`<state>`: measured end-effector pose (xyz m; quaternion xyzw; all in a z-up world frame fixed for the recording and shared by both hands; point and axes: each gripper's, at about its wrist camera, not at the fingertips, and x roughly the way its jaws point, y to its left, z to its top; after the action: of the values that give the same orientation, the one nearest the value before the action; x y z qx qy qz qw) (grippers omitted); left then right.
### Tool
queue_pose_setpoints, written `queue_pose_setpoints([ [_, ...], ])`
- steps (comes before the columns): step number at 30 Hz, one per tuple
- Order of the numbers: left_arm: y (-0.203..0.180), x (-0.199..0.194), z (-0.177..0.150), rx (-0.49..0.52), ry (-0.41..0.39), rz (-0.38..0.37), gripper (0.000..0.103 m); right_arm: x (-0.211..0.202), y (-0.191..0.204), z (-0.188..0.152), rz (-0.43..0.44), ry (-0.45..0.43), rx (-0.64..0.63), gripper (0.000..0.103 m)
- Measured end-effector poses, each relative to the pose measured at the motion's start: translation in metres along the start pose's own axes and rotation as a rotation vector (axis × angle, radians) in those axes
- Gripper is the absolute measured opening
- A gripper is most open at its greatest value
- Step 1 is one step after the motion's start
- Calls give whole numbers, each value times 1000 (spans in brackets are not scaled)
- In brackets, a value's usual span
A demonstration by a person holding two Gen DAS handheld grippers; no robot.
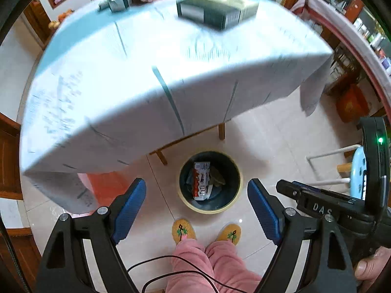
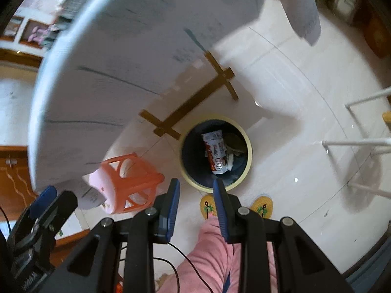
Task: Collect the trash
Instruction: 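Raise both tools back over the table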
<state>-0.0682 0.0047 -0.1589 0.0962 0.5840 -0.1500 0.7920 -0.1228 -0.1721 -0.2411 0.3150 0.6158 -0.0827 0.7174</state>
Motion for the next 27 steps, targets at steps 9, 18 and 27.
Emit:
queue_pose_setpoints([
  [9, 9, -87, 14, -35, -117, 22, 84, -77, 40, -14, 3, -65, -202, 29],
  [18, 11, -144, 22, -58, -238, 59, 84, -136, 72, -13, 20, -193, -377, 29],
  [27, 9, -187, 44, -59, -347, 108, 84, -183, 101, 3, 47, -309, -504, 29],
])
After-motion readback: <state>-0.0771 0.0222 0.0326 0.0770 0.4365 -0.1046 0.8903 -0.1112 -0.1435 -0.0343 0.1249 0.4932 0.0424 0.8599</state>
